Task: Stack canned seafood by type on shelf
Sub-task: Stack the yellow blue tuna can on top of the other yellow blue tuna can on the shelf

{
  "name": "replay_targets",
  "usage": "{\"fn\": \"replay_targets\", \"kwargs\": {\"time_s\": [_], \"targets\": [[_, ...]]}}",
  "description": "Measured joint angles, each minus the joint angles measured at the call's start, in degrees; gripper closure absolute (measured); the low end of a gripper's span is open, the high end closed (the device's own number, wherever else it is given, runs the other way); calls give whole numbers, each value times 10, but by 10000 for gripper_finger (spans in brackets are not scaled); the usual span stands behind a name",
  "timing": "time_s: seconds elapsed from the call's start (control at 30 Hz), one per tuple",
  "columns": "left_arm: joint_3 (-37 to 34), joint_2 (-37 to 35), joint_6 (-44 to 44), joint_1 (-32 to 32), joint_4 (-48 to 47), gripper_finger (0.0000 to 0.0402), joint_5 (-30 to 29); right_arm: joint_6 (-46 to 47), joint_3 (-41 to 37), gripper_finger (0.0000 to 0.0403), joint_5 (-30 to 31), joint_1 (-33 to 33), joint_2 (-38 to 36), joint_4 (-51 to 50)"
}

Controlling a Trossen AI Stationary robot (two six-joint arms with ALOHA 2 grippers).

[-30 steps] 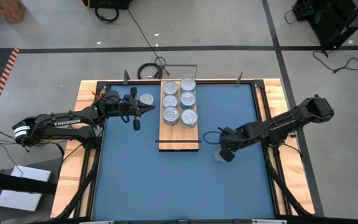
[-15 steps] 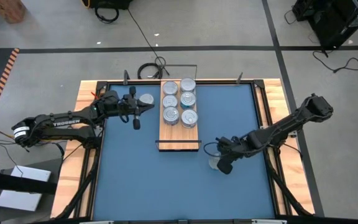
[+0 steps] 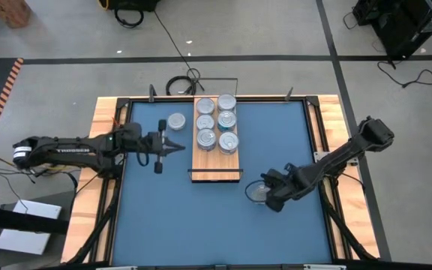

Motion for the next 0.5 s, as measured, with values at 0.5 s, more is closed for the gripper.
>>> {"fn": "replay_targets", "kwargs": {"time_s": [0.5], "targets": [[0, 0, 10, -210, -41, 400, -211, -51, 7, 402, -6, 11, 113, 167]]}}
